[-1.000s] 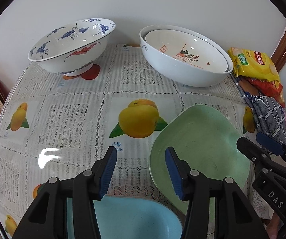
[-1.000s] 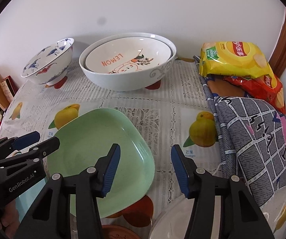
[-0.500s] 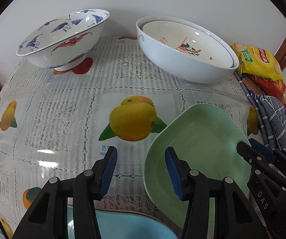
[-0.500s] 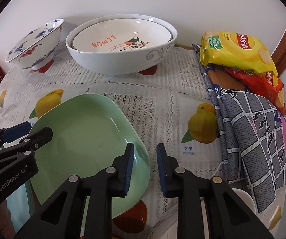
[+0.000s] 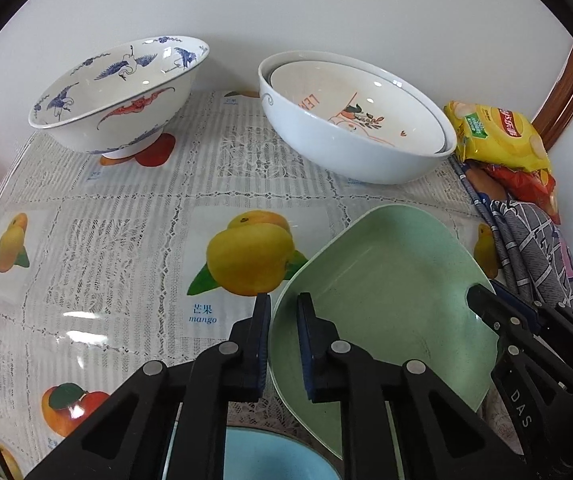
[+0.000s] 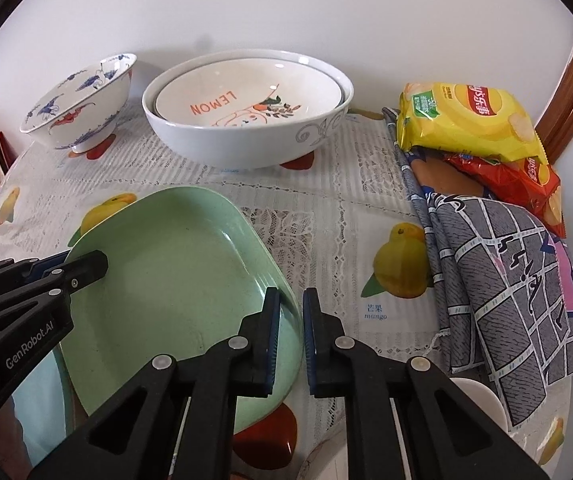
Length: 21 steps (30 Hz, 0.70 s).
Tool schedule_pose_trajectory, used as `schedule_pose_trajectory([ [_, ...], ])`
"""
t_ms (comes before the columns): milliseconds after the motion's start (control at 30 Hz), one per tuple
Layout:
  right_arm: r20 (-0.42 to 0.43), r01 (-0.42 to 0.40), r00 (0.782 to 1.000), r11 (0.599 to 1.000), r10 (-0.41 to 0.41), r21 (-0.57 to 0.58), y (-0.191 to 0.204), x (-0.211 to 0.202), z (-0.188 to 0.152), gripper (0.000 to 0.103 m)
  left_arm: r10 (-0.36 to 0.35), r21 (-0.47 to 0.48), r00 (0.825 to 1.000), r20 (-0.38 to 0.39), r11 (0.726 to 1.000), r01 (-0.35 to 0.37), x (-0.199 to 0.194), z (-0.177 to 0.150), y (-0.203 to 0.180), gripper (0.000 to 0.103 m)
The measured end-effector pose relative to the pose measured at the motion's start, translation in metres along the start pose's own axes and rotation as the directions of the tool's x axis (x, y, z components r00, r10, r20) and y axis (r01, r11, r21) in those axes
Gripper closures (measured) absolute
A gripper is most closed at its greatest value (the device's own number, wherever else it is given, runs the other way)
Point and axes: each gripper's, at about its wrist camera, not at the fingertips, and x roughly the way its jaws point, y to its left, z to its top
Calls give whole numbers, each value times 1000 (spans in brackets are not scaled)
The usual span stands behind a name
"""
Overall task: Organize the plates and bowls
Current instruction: 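Close the left tool on the green plate rim and lift it, then carry the green plate with the left tool over the light-blue plate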
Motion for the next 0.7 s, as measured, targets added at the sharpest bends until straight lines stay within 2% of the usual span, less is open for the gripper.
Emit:
schedule_pose_trajectory([
  [300,90,-39,995,997,33,65,-6,-58,-9,92,-23,10,997,73,1000,22,-58,-10,-6,90],
  [700,177,-52,984,993,32,106,-16,-148,-55,92,-47,25,988,146,999,44,-137,-59,-23,90],
])
